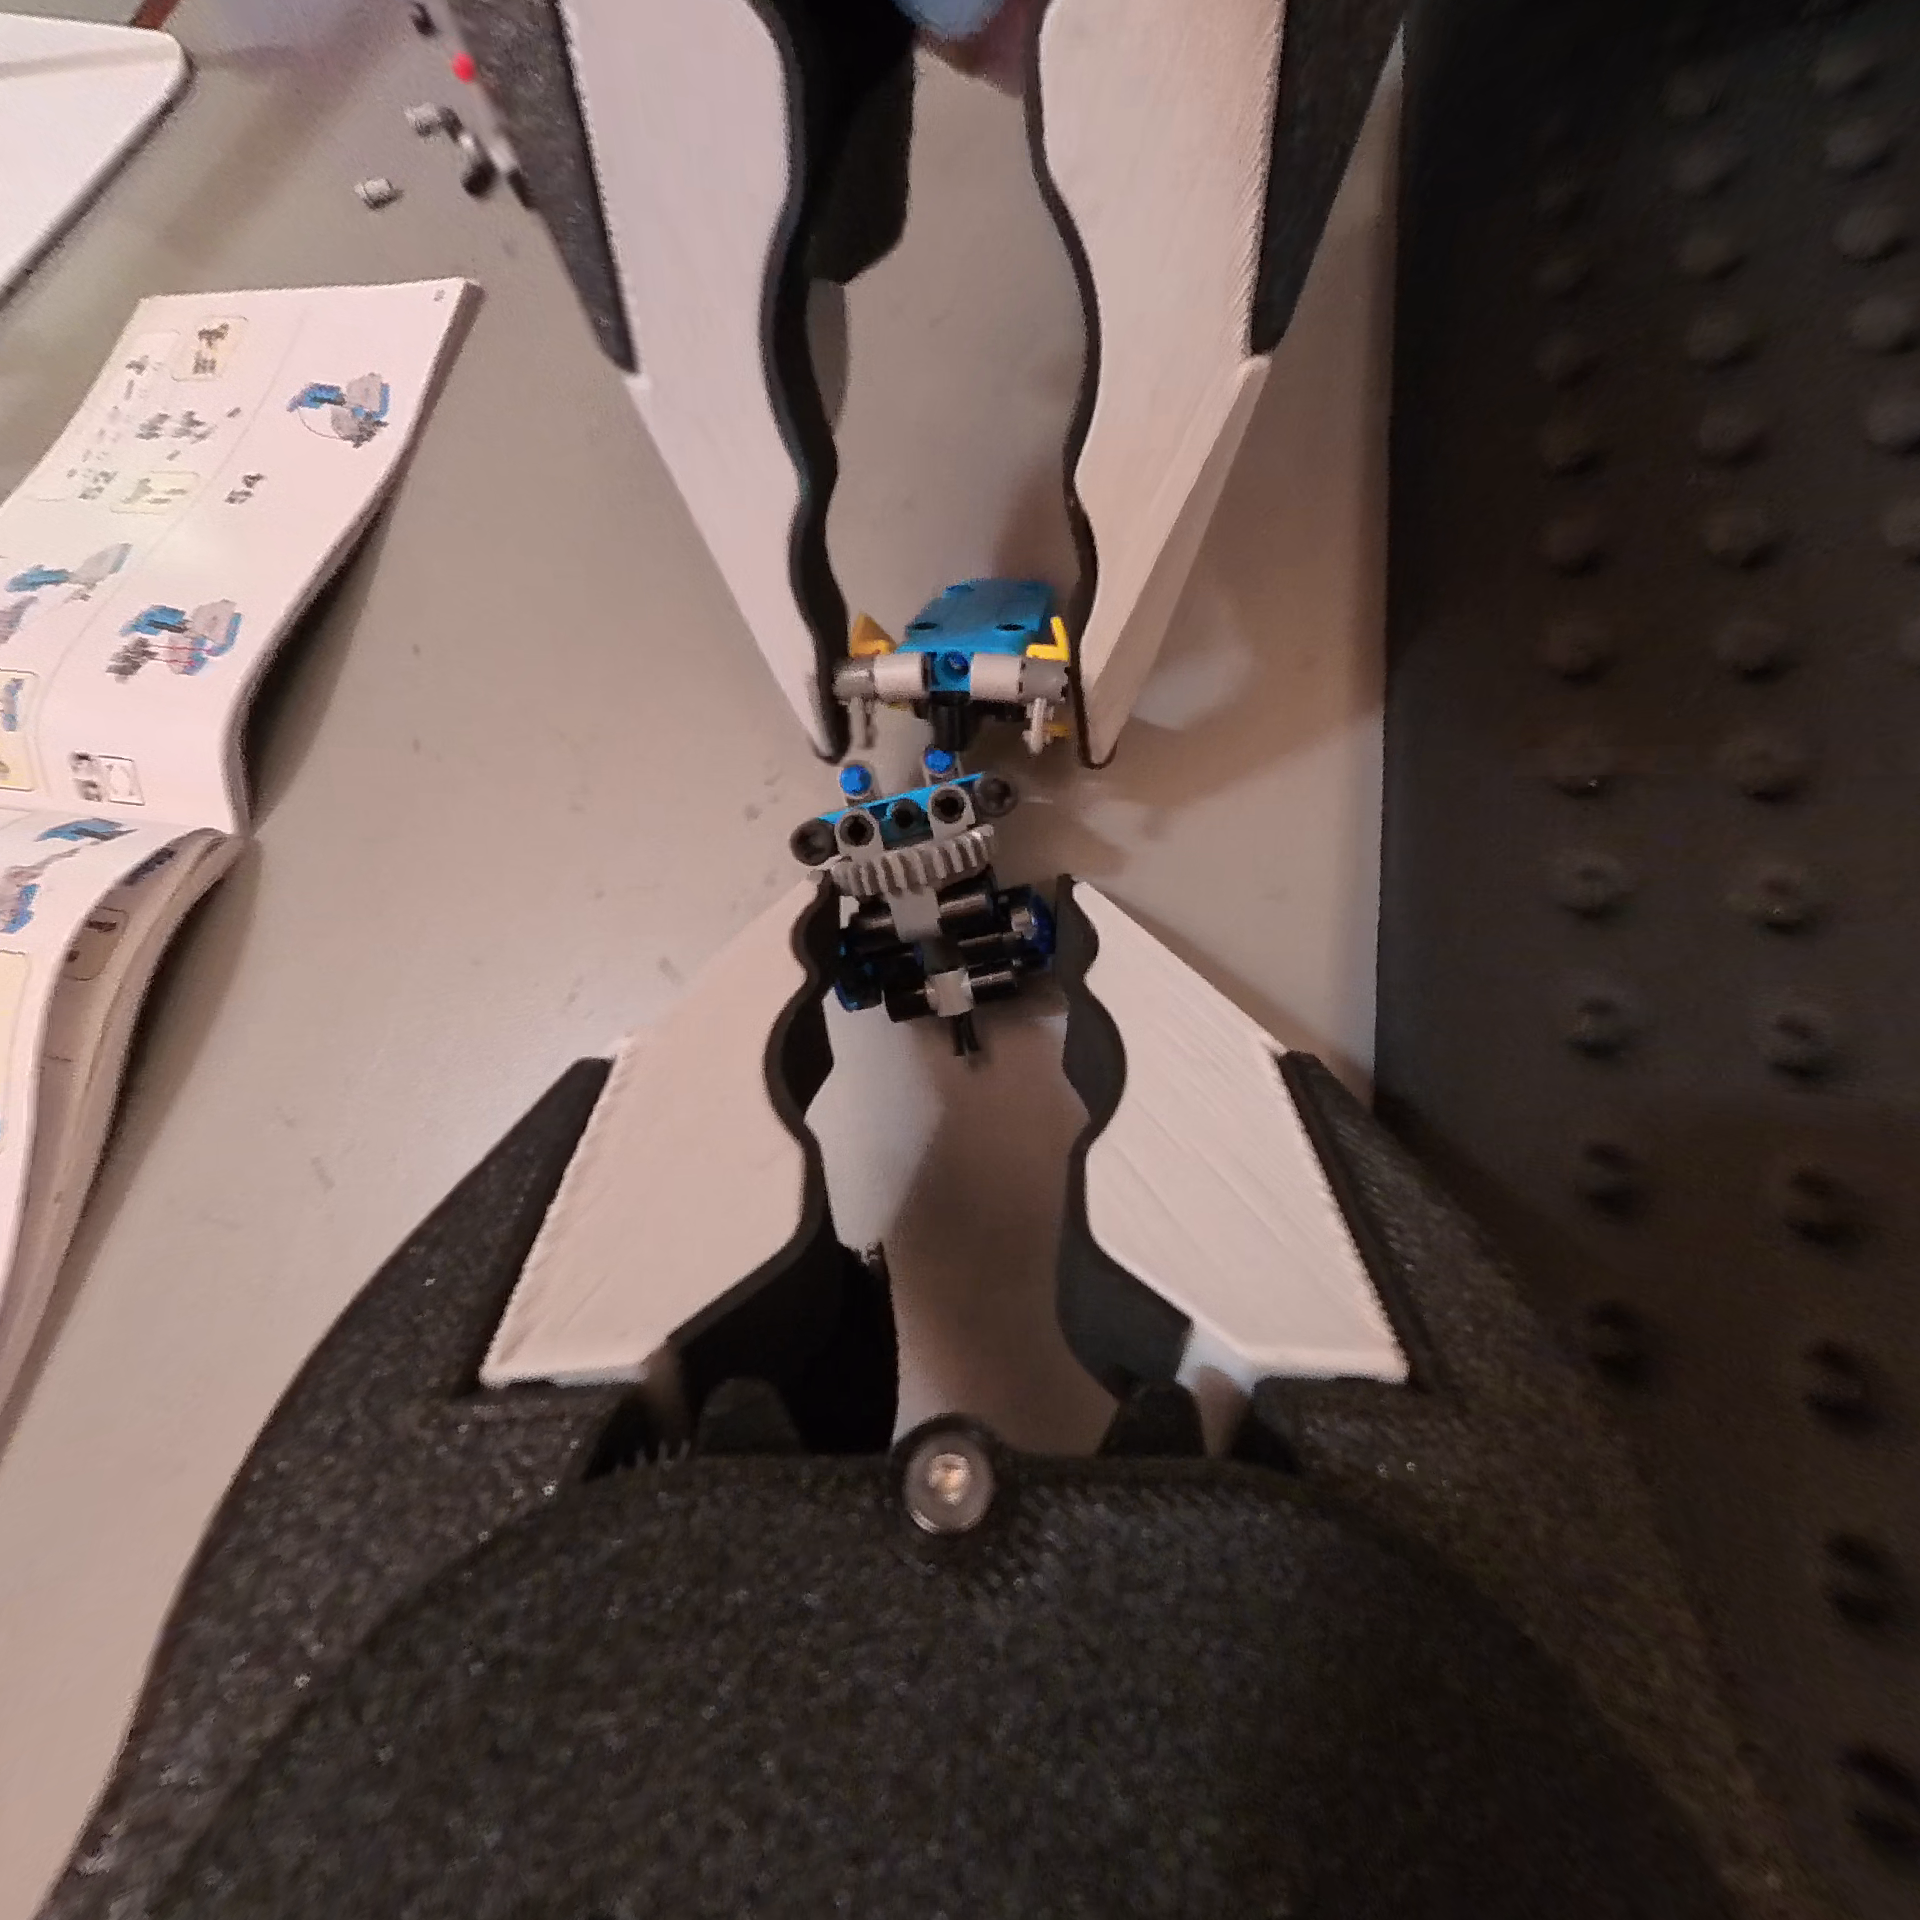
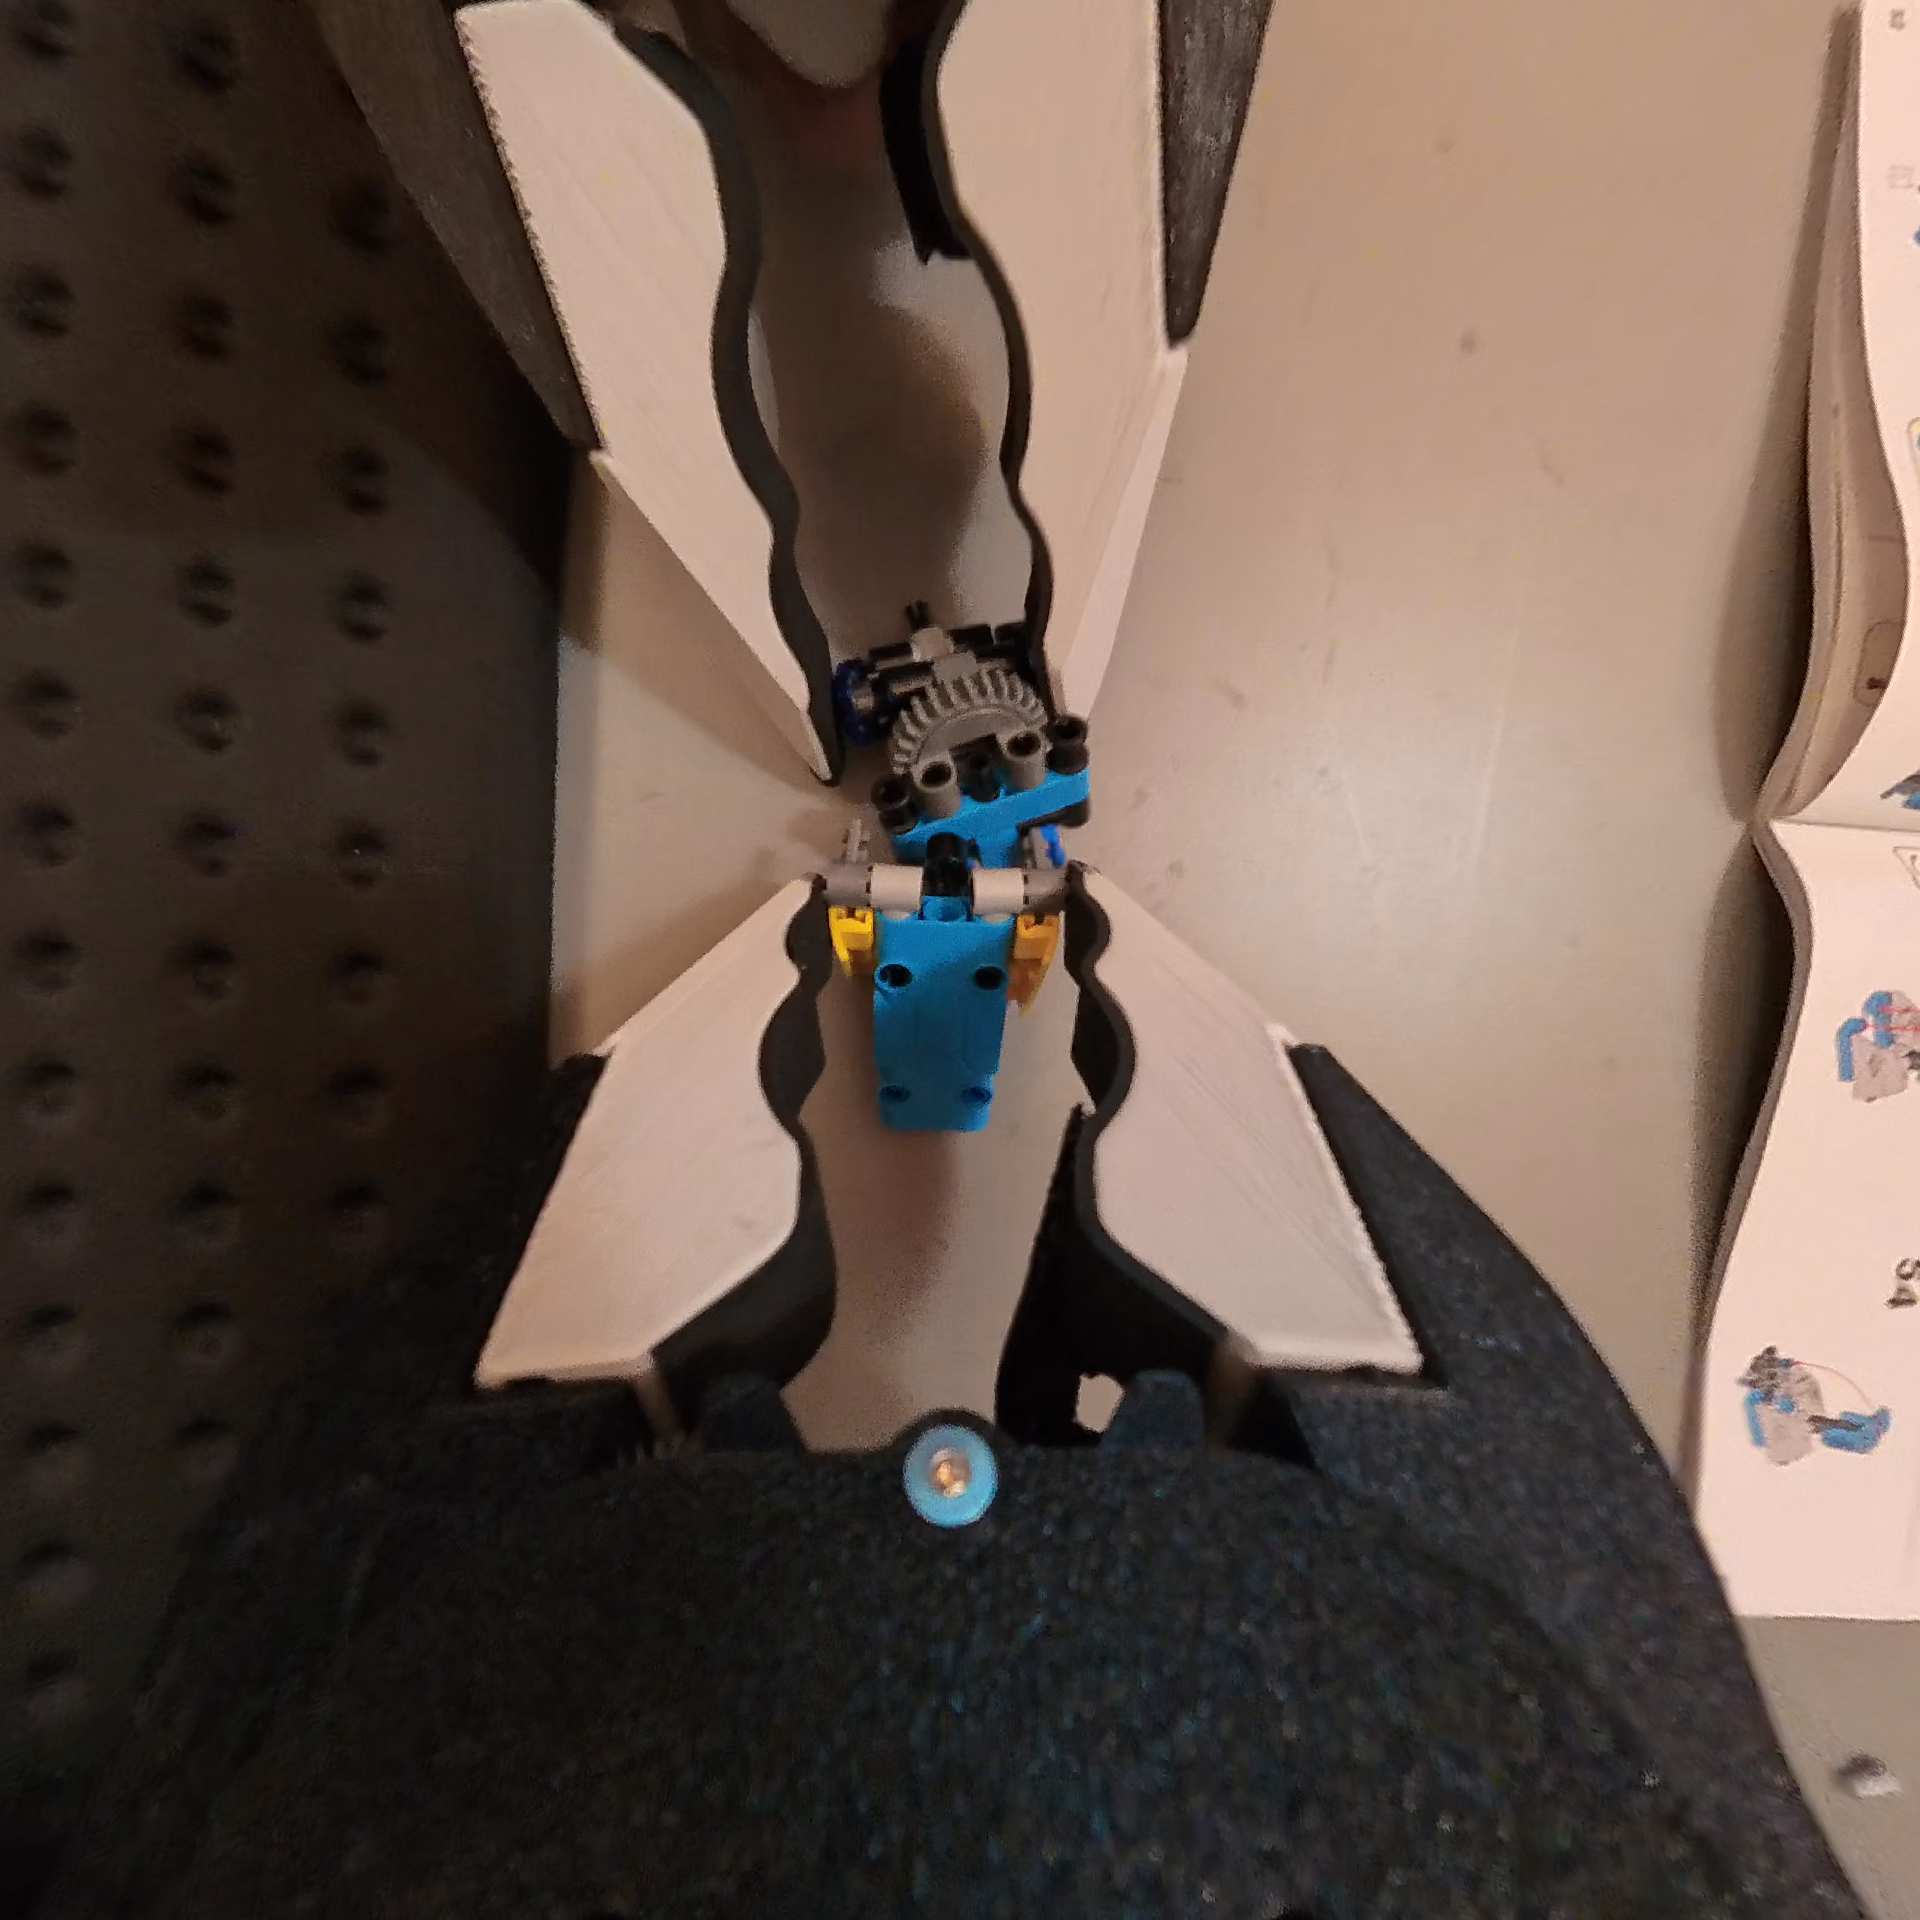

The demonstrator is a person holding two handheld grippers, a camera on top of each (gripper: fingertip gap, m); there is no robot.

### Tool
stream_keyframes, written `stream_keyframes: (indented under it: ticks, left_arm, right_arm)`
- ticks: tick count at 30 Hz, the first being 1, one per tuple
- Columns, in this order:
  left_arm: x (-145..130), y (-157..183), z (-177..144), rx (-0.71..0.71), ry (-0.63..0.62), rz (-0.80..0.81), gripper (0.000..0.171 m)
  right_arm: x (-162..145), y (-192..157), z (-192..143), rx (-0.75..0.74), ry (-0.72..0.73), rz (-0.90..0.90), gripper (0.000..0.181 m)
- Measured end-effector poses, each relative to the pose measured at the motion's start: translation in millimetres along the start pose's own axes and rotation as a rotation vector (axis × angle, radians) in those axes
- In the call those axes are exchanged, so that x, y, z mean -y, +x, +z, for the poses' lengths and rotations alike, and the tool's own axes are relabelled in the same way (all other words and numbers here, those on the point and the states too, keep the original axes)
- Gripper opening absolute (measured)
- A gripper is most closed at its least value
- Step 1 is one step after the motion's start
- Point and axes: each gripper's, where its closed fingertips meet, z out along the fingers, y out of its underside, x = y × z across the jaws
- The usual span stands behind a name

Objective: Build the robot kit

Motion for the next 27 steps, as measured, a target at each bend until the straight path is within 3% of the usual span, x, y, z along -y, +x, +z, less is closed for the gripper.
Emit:
stream_keyframes:
  ticks: [4, 11, 14, 15, 17, 22, 23, 25, 27]
  left_arm:
    - [12, -17, -13, 0.157, 0.051, 0.088, 0.041]
    - [55, -35, -47, 0.508, 0.135, 0.315, 0.041]
    - [73, -32, -53, 0.602, 0.129, 0.378, 0.041]
    - [80, -27, -54, 0.618, 0.144, 0.394, 0.041]
    - [92, -23, -58, 0.655, 0.162, 0.422, 0.041]
    - [117, -2, -66, 0.6, 0.253, 0.4, 0.041]
    - [122, 5, -67, 0.551, 0.286, 0.37, 0.05]
    - [135, 22, -77, 0.387, 0.394, 0.269, 0.059]
    - [154, 45, -106, 0.15, 0.603, 0.145, 0.052]
  right_arm:
    - [6, 1, -10, -0.006, 0.122, 0.114, 0.055]
    - [48, 19, -52, -0.032, 0.589, 0.524, 0.062]
    - [55, 19, -68, -0.054, 0.762, 0.616, 0.05]
    - [59, 12, -72, -0.009, 0.814, 0.627, 0.038]
    - [63, 6, -83, 0.073, 0.918, 0.662, 0.035]
    - [67, -16, -104, 0.413, 1.122, 0.708, 0.034]
    - [69, -20, -111, 0.48, 1.156, 0.708, 0.034]
    - [73, -29, -123, 0.588, 1.21, 0.674, 0.034]
    - [79, -41, -139, 0.719, 1.274, 0.623, 0.034]
